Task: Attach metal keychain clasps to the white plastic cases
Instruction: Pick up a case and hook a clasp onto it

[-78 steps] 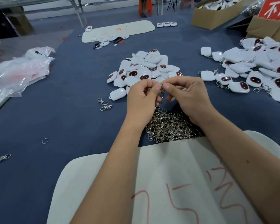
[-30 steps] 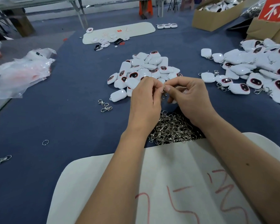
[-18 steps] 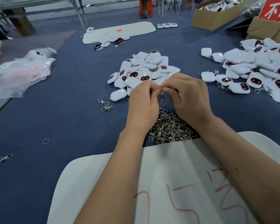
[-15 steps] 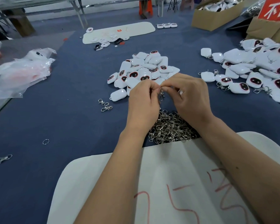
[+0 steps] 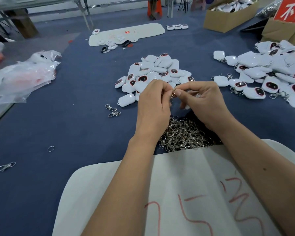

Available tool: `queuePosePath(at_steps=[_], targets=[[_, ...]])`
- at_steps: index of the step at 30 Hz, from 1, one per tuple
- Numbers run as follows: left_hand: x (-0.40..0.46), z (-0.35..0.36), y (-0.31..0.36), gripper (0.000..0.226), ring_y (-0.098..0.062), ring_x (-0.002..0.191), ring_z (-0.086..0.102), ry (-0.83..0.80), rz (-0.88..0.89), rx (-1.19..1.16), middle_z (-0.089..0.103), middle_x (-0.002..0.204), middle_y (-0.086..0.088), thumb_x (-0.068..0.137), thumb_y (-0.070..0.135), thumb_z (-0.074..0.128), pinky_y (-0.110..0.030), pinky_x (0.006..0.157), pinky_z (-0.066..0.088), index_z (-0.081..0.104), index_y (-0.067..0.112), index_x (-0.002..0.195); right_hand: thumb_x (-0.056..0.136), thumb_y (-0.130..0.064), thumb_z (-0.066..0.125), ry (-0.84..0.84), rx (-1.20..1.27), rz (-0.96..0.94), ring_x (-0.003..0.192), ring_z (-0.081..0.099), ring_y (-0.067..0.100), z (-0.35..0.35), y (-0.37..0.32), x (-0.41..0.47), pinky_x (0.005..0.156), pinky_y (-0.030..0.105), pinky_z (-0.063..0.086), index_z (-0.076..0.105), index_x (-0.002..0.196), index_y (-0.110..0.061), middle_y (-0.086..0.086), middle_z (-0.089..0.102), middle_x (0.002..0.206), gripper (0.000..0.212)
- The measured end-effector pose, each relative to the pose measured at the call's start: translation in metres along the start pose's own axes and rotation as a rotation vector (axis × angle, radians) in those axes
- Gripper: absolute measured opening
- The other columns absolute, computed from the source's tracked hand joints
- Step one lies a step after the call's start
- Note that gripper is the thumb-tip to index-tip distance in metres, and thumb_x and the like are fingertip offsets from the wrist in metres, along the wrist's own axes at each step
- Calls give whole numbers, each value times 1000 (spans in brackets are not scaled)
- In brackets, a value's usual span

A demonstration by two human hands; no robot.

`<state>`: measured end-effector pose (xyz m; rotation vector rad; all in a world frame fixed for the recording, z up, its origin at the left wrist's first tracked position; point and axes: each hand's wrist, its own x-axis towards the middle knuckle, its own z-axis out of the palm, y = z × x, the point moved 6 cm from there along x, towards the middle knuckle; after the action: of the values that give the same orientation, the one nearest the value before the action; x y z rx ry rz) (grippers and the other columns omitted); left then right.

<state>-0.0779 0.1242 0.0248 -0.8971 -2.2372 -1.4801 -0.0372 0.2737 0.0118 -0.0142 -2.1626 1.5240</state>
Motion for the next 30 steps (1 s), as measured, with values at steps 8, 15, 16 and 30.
queuePosePath(at_steps=[8, 15, 16, 30], targets=[[1, -1, -2, 12, -26, 73, 61, -40, 3, 27, 61, 83, -4, 95, 0, 58, -47, 72, 50, 62, 6, 85, 93, -1, 73, 31, -212, -197, 63, 59, 20, 3, -20, -6, 61, 39, 50, 79, 89, -4, 7, 71, 77, 9], [-1, 1, -3, 14, -26, 75, 60, -77, 7, 41, 61, 86, -3, 96, -1, 57, -49, 72, 50, 62, 7, 85, 94, -2, 70, 12, -515, -385, 71, 60, 26, 3, -29, -7, 66, 43, 49, 78, 87, -7, 4, 67, 76, 11], [-1, 1, -3, 15, -25, 75, 59, -78, 5, 41, 61, 86, -3, 96, -1, 57, -49, 72, 50, 61, 7, 85, 94, -2, 69, 8, -537, -403, 72, 61, 26, 3, -30, -7, 66, 44, 49, 78, 88, -7, 4, 69, 77, 12], [-1, 1, 2, 11, -19, 81, 56, 8, 26, 38, 63, 86, -2, 96, 5, 60, -39, 73, 48, 63, 7, 86, 97, -6, 70, -20, -175, -110, 57, 61, 19, 0, -7, -1, 56, 35, 53, 80, 97, -10, -11, 71, 72, 10]])
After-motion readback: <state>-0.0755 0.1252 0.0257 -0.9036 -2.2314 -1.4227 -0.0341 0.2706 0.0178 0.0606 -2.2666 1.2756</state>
